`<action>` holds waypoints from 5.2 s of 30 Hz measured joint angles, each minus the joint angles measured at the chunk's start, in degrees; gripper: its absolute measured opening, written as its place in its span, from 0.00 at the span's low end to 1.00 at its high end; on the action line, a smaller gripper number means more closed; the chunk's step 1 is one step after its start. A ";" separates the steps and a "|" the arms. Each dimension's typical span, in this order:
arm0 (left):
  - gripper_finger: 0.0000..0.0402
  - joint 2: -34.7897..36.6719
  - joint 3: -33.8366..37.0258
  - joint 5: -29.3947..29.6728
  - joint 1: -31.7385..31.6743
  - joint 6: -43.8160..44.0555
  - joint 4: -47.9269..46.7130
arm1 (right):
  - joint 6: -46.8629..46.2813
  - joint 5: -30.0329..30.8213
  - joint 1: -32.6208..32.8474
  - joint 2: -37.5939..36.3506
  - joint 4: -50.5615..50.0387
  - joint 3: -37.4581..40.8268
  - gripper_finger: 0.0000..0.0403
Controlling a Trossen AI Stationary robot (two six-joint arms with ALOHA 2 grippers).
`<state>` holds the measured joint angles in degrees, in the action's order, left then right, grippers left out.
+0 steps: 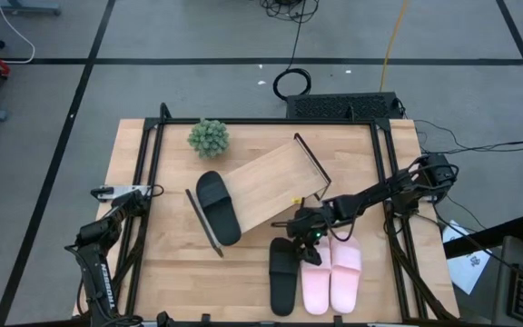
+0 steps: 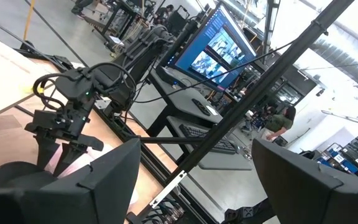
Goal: Pick and place slides into the shelf
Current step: Put the black slide on the shelf
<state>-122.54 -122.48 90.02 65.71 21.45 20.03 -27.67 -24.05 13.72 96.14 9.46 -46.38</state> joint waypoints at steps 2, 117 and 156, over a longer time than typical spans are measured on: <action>0.77 0.00 0.00 0.00 -0.03 0.00 0.00 | -0.87 0.00 0.00 0.00 2.03 0.79 0.49; 0.77 1.42 0.00 0.00 -2.78 -5.19 1.29 | 45.22 -33.24 -27.08 8.68 -82.61 -81.49 0.00; 0.77 9.88 -0.02 0.00 -20.09 -28.36 1.01 | 40.56 -44.23 -19.23 2.53 -65.81 -80.29 0.00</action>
<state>-112.66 -122.50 90.02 45.63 -6.91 21.04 12.89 -68.29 -5.51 98.66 -56.35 -126.67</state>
